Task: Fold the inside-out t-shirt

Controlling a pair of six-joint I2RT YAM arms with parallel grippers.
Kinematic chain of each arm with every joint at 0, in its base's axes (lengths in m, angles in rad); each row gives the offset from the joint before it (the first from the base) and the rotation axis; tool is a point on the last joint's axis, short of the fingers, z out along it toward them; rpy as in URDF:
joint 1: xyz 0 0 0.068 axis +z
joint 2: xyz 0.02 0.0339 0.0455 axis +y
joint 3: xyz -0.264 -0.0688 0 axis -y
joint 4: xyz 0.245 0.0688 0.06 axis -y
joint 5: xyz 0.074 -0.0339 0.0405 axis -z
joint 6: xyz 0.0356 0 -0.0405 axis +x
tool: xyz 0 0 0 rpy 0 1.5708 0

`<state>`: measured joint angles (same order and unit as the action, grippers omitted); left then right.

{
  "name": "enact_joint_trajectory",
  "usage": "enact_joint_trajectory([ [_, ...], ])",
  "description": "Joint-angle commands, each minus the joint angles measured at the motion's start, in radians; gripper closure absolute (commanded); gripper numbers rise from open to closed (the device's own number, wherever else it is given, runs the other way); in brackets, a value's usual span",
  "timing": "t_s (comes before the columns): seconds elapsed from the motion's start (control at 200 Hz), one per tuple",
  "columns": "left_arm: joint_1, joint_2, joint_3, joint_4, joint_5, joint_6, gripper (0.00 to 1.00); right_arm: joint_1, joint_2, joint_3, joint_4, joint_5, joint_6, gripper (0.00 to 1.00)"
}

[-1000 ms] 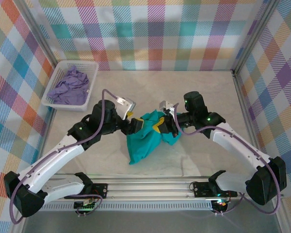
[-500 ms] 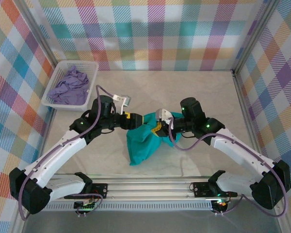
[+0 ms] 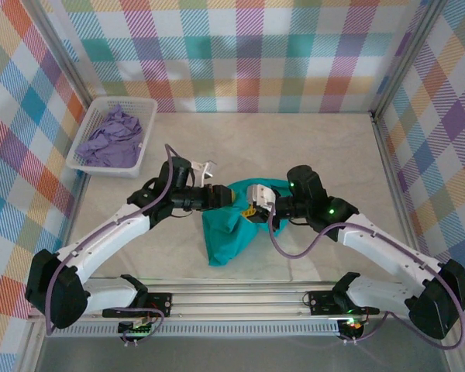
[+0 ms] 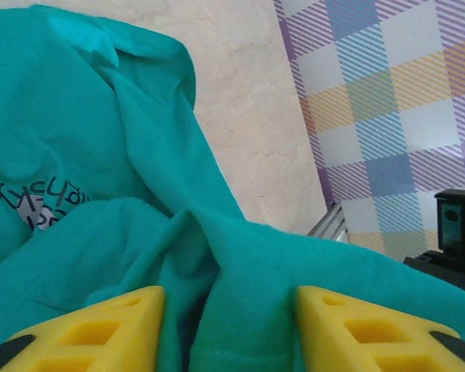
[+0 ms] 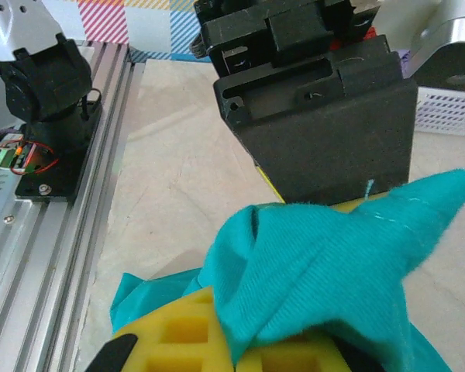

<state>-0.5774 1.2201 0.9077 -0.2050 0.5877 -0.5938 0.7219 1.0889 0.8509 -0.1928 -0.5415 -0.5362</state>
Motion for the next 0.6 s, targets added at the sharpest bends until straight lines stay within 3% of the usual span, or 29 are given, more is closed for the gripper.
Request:
enact_joint_trajectory([
  [0.0,0.004,-0.009,-0.019,0.111,0.07,-0.073,0.68,0.007,-0.021,-0.013,0.055,0.02,-0.01,1.0],
  [0.05,0.004,-0.02,-0.024,0.136,0.066,-0.088,0.8,0.007,-0.024,-0.016,0.058,0.042,-0.007,1.0],
  [0.11,0.009,-0.051,-0.023,0.151,0.031,-0.094,1.0,0.007,-0.027,-0.019,0.055,0.079,-0.008,1.0],
  [0.21,0.023,-0.137,0.012,0.124,-0.092,-0.019,1.0,0.007,-0.026,-0.015,0.06,0.17,-0.015,1.0],
  [0.265,0.027,-0.191,0.043,0.12,-0.164,0.04,1.0,0.007,-0.012,0.006,0.079,0.28,-0.01,1.0],
  [0.43,0.024,-0.328,-0.007,0.427,-0.205,0.168,1.0,0.008,0.068,0.101,0.183,0.673,0.079,0.98],
  [0.53,0.02,-0.344,-0.065,0.468,-0.207,0.212,1.0,0.011,0.097,0.086,0.182,0.676,0.111,0.9],
  [0.595,0.014,-0.337,-0.105,0.452,-0.19,0.226,1.0,0.013,0.094,0.039,0.148,0.58,0.122,0.79],
])
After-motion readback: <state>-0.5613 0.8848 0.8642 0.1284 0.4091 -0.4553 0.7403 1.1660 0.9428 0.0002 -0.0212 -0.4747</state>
